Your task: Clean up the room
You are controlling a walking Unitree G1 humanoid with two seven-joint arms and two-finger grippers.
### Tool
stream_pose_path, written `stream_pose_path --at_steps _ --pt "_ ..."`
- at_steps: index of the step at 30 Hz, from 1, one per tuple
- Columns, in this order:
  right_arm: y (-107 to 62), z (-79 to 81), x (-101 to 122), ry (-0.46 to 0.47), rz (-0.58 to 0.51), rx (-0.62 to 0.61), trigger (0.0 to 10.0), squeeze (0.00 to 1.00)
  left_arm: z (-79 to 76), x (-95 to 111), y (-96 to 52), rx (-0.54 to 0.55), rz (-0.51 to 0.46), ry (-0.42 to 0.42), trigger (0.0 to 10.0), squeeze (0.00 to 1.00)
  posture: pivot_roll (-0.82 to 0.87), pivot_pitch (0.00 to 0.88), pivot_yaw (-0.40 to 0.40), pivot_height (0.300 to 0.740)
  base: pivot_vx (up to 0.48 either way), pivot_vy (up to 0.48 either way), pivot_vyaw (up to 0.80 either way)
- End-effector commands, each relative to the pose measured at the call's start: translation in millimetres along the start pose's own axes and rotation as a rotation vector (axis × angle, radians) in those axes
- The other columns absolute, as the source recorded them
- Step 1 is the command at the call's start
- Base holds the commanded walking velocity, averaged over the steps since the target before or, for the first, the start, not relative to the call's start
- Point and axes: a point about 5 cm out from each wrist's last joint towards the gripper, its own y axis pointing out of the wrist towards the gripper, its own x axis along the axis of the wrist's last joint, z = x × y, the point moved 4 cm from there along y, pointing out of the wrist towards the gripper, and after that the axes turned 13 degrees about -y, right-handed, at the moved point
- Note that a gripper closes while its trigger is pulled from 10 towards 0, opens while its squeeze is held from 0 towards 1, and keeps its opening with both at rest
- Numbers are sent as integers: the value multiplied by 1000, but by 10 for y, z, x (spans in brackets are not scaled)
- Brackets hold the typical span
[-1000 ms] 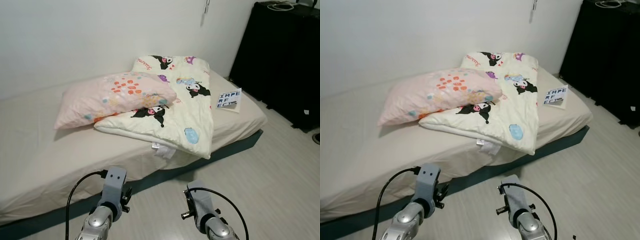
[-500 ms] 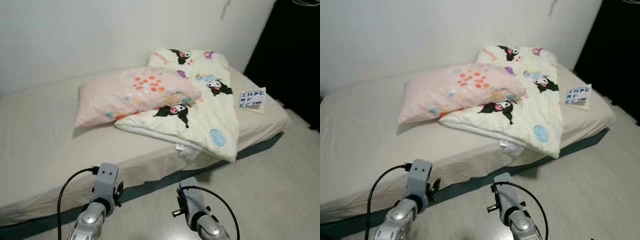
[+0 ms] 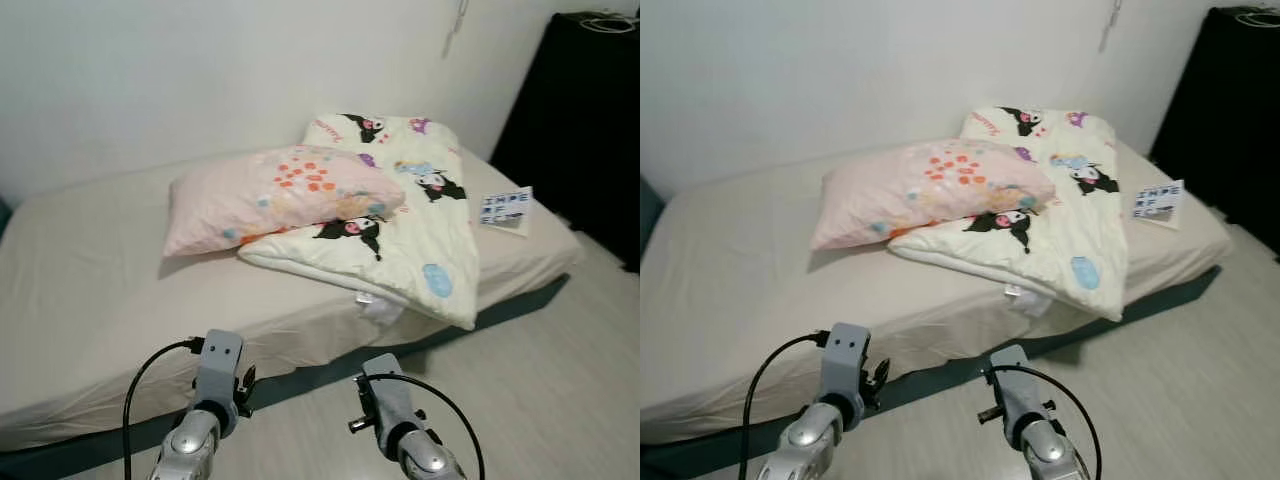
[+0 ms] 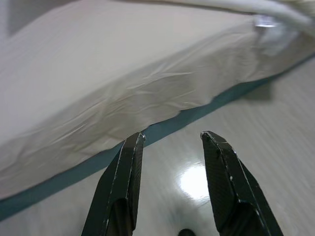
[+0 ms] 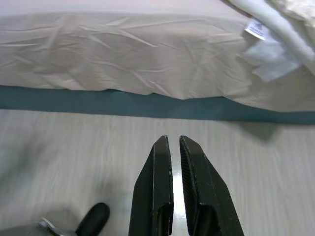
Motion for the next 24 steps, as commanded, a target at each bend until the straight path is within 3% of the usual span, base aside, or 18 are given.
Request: stream_pose_path --at_steps 1,19,24 --pt "-10 47 6 -9 -12 14 10000 0 -1 -37 -33 1 4 -17 10000 0 -48 128 4 740 0 0 800" --pt "-23 83 26 -12 -34 35 10000 0 -56 5 -44 -7 -22 -45 10000 0 -51 131 2 740 0 0 800" --pt "-23 55 10 29 -25 16 10000 0 -73 -3 -42 -24 -9 -12 10000 0 -53 133 3 740 0 0 0"
